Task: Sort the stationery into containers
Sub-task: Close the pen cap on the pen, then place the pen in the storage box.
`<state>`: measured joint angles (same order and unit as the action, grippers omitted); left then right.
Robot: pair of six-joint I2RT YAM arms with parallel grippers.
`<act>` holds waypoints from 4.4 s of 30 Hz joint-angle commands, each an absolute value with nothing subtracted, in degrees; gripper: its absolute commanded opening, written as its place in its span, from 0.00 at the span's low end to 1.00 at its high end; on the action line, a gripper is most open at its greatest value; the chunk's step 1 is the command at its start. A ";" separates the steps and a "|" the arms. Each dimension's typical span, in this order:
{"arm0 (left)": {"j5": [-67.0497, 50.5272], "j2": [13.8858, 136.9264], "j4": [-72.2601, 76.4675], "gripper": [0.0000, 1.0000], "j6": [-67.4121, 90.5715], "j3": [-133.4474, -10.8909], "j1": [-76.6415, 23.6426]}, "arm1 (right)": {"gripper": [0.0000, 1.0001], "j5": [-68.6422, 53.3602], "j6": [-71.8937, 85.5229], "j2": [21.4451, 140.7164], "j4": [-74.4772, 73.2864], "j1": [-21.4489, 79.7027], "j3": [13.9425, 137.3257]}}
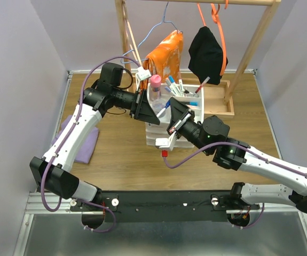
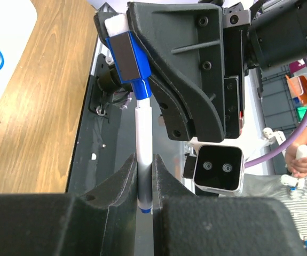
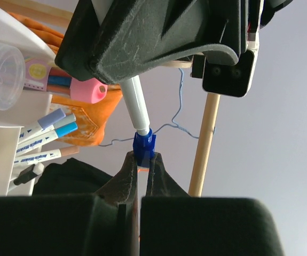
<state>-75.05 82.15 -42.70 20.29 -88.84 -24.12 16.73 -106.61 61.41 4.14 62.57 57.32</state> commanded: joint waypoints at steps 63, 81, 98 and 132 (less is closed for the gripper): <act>-51.24 83.42 -58.97 0.00 0.27 -101.61 -25.76 | 0.35 16.51 -93.70 65.22 -32.09 80.24 78.58; -52.90 82.08 -63.71 0.00 -11.49 -114.33 -19.60 | 0.97 36.67 -68.24 49.83 0.73 80.07 71.01; -64.77 73.47 -29.55 0.00 8.31 -102.38 -8.01 | 0.86 5.05 -18.49 80.05 -12.64 65.41 110.89; -61.00 72.60 -6.42 0.00 28.92 -97.12 -0.53 | 0.59 -28.57 24.87 97.20 8.70 45.53 113.99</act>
<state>-60.29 74.08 -8.60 27.57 -96.97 -0.80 -30.06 23.73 96.33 5.37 45.43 114.13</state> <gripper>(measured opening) 0.193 0.575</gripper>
